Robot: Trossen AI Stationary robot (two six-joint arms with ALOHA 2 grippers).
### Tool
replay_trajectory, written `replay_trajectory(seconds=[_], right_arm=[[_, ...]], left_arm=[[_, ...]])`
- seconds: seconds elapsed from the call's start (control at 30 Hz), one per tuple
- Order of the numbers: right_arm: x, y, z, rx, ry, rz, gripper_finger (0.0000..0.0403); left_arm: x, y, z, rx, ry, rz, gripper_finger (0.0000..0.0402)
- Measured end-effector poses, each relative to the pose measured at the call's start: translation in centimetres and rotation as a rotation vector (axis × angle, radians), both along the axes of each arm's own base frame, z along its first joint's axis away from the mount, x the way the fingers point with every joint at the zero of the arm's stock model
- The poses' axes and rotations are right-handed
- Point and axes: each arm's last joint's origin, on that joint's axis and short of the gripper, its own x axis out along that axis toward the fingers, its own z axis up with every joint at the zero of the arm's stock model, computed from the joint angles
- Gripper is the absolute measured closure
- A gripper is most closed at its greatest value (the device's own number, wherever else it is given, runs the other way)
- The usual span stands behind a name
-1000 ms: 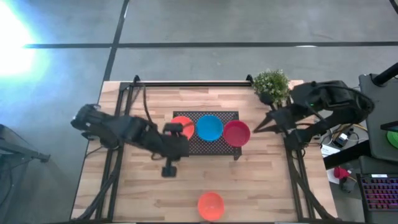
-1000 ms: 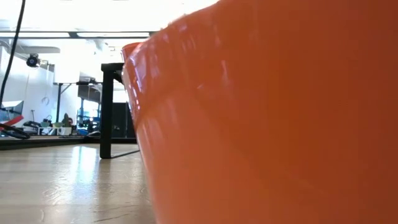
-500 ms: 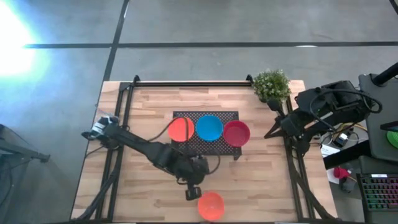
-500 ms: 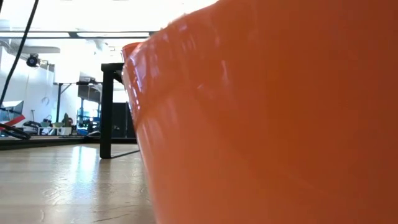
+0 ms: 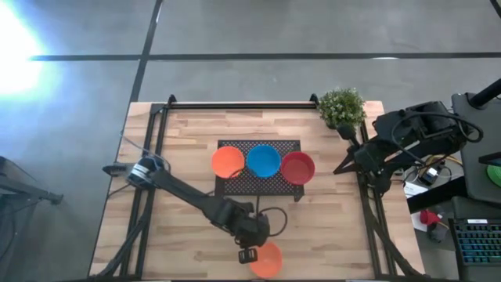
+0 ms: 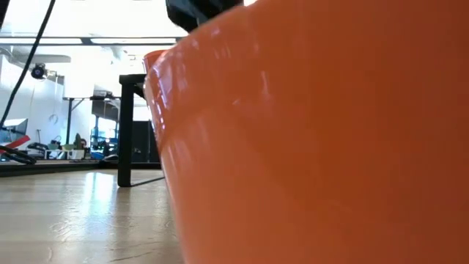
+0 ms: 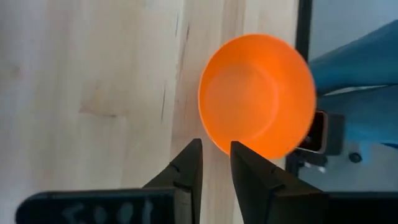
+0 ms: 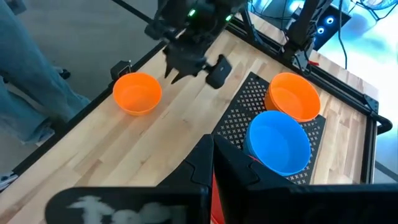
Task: Pick & Place Mini bowls
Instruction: Stack the orange bowl on top of the orange bowls on the shelf
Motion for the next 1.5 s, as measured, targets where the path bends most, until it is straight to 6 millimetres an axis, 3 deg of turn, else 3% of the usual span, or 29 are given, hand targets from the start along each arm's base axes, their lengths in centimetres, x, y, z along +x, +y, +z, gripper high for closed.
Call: replay_trajectory(seconds=[0.3,0.8,1.07,1.2,1.33,1.5], right_arm=[[-0.1,0.0,-0.1,-0.007,0.014,0.002,0.0394],[-0.1,0.0,-0.2,-0.008,0.020,0.002,0.0394],[-0.1,0.0,-0.2,-0.006,0.021,0.000,0.0394],[-0.1,0.0,-0.2,-0.006,0.021,0.000,0.0394],[-0.1,0.0,-0.1,-0.005,0.018,0.000,0.0394],[-0.1,0.0,-0.1,-0.005,0.018,0.000,0.0394]], left_arm=[[1.7,-0.9,-3.4,-0.002,0.017,0.014,0.0326],[2.7,-1.5,-6.9,-0.010,0.073,0.074,0.0326],[3.2,-1.8,-7.6,-0.029,0.054,0.070,0.0327],[3.1,-1.9,-8.3,-0.090,0.072,0.077,0.0346],[2.7,-2.0,-9.2,-0.160,0.144,0.070,0.0391],[2.4,-1.8,-8.7,-0.193,0.163,0.074,0.0399]])
